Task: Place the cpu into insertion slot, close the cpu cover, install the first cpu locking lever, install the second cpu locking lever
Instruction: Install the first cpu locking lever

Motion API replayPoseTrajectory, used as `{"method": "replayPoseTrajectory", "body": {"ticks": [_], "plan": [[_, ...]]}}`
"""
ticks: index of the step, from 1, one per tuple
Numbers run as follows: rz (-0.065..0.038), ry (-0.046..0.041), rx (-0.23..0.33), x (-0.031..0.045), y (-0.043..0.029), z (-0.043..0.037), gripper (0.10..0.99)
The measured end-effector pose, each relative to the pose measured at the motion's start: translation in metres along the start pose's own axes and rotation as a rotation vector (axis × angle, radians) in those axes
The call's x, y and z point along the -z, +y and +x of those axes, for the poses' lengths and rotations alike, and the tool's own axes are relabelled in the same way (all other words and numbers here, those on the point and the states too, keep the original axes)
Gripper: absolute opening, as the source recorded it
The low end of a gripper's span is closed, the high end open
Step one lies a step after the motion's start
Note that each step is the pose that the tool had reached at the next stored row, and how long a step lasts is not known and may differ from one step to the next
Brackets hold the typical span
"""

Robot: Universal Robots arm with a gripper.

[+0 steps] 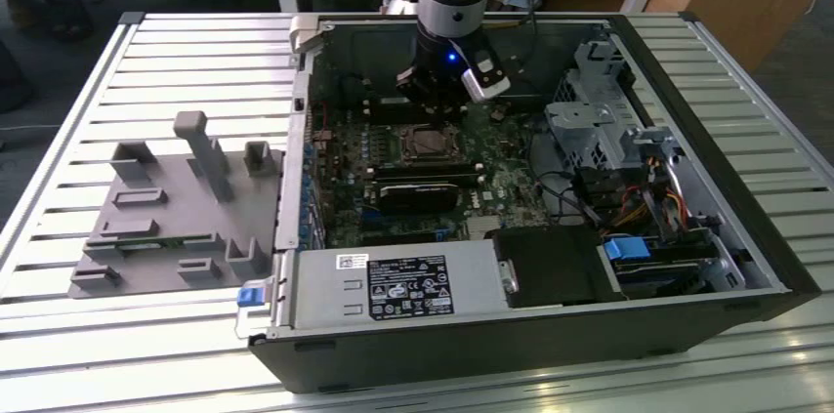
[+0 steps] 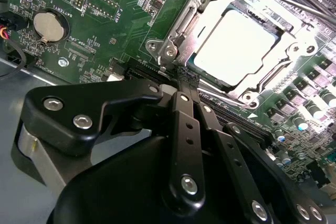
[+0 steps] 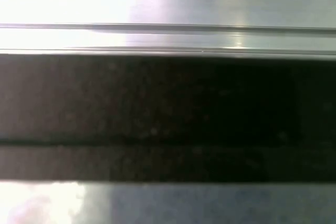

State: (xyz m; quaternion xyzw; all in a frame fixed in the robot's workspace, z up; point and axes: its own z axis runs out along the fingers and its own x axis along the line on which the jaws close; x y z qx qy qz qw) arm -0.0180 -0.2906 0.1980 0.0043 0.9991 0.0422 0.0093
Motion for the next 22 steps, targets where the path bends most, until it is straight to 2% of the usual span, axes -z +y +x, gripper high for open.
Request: {"method": "replayPoseTrajectory", "body": {"ticks": [12, 22], "plan": [[0.003, -0.0003, 0.0, 0.002, 0.0002, -0.0002, 0.11], [0.013, -0.0003, 0.0, -0.0008, 0.0001, -0.0006, 0.11]]}}
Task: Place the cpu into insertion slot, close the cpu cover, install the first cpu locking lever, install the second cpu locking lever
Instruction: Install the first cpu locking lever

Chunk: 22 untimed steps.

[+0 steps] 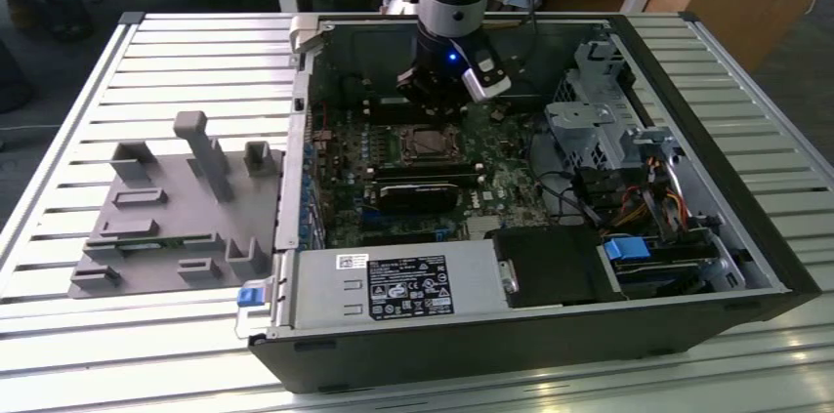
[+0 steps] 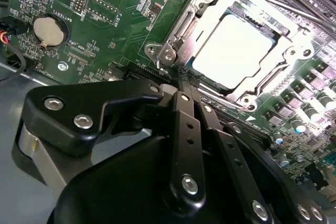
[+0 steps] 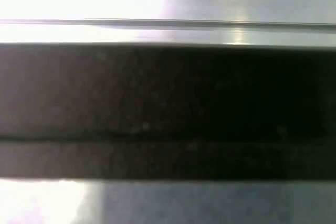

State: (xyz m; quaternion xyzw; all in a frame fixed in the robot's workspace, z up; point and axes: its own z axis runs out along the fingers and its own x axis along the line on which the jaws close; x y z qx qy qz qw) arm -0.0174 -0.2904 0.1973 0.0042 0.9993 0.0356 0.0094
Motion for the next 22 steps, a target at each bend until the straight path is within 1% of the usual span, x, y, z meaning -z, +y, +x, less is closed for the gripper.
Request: {"method": "replayPoseTrajectory", "body": {"ticks": [7, 13, 15, 20, 22], "plan": [[0.001, 0.0002, 0.0, -0.0014, 0.0004, -0.0004, 0.11], [-0.001, -0.0001, 0.0, -0.0012, 0.0013, -0.0004, 0.11], [-0.002, -0.0006, 0.0, 0.0007, 0.0017, -0.0005, 0.11], [-0.001, 0.0, 0.0, 0.0121, 0.0022, -0.0006, 0.11], [-0.001, -0.0001, 0.0, 0.013, 0.0023, -0.0006, 0.11]]}}
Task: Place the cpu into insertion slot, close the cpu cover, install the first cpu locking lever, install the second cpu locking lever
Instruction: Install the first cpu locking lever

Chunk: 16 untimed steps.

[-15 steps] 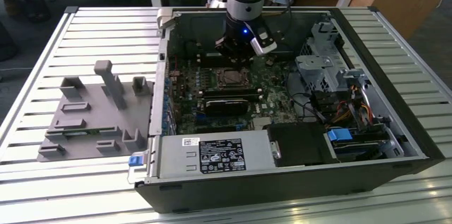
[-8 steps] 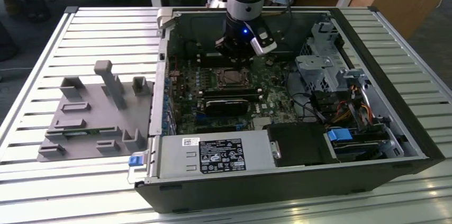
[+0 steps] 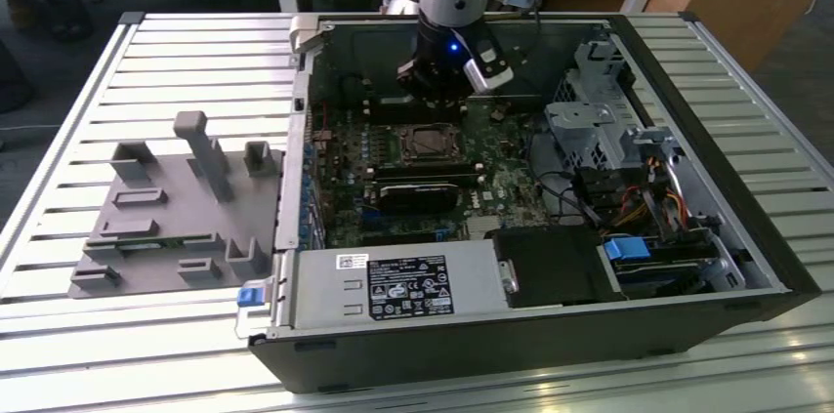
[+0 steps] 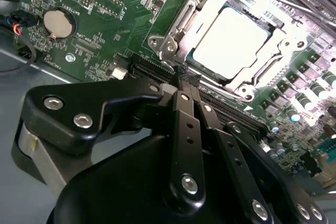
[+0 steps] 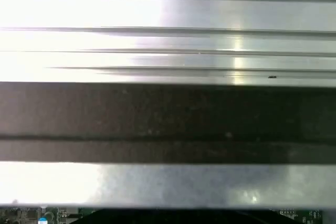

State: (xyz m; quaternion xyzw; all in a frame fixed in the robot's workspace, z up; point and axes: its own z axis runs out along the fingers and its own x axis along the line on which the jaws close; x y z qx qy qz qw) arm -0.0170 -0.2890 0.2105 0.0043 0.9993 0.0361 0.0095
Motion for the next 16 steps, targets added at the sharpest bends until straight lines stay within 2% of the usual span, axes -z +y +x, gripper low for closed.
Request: {"method": "replayPoseTrajectory", "body": {"ticks": [8, 16], "plan": [[0.0, 0.0001, 0.0, 0.0004, -0.0047, -0.0001, 0.11], [0.0, 0.0002, 0.0, 0.0005, -0.0061, -0.0024, 0.11]]}}
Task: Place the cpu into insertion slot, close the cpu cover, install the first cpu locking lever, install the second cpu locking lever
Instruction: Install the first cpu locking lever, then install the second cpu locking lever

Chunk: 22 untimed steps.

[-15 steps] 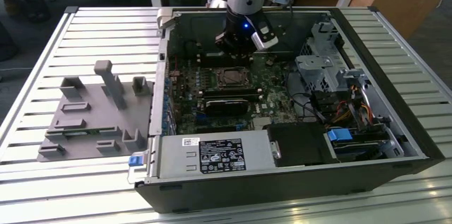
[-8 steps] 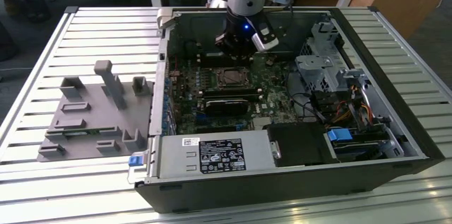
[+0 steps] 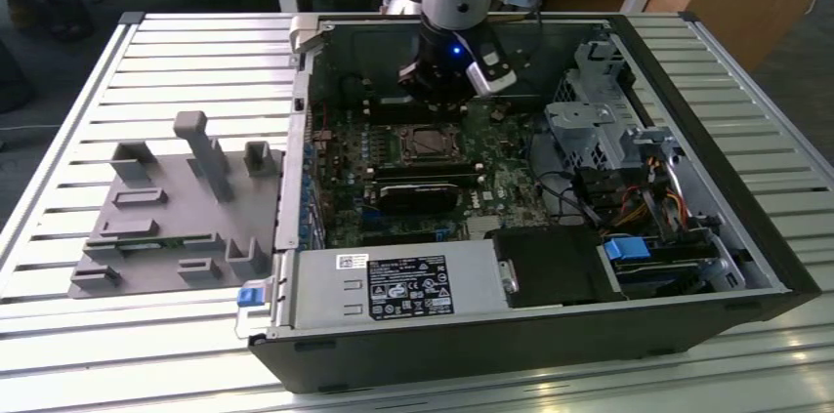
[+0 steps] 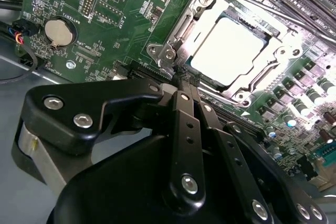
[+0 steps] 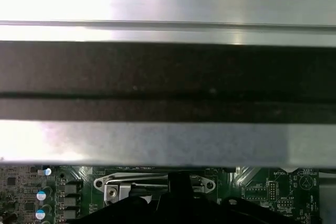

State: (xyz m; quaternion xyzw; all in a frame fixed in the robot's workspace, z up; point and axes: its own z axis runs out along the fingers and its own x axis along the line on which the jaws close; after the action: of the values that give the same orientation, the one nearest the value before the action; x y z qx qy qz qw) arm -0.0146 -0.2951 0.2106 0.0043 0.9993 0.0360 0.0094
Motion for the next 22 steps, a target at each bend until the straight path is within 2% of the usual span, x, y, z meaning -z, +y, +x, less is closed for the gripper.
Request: {"method": "replayPoseTrajectory", "body": {"ticks": [8, 22], "plan": [[0.0, 0.0, 0.0, 0.0, -0.0005, -0.0018, 0.11], [0.0, 0.0, 0.0, 0.0015, -0.0053, -0.0026, 0.11]]}}
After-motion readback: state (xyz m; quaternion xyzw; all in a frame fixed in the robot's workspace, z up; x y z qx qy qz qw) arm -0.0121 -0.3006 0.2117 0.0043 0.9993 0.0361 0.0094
